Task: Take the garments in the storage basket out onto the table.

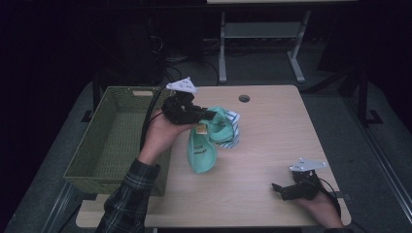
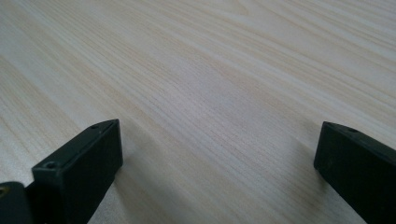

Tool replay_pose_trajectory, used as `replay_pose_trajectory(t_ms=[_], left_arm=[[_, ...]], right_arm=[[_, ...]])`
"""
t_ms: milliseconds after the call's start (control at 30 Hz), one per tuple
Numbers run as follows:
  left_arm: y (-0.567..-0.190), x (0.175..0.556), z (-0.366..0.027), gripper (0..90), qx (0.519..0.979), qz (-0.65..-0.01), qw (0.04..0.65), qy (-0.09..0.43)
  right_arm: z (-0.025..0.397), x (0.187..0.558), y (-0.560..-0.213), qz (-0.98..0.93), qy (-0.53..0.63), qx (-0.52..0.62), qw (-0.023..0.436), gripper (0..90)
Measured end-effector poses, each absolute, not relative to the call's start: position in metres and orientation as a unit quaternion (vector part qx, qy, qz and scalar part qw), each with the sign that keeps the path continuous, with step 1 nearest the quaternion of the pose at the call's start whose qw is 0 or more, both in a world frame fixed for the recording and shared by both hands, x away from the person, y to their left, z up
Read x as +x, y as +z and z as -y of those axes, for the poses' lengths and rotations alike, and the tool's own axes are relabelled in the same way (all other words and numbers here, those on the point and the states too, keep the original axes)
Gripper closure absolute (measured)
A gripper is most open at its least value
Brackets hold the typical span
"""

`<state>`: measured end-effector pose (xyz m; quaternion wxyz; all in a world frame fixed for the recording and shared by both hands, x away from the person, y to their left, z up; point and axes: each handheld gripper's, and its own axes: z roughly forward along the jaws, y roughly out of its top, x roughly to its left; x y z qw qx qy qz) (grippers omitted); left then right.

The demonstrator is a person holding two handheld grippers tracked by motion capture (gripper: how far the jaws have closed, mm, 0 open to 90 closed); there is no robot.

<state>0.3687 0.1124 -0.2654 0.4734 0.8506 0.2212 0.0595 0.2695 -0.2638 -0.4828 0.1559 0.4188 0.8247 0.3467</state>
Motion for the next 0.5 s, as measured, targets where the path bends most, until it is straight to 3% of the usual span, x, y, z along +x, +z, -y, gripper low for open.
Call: replay_pose_trajectory(t_ms=[500], left_arm=[[-0.294, 0.368, -0.081, 85.3, 0.851, -0.211, 0.481, 0.032]], right_arm=[[0.264, 0.269, -0.483, -0.824, 0.346, 0.42, 0.155, 0.8]])
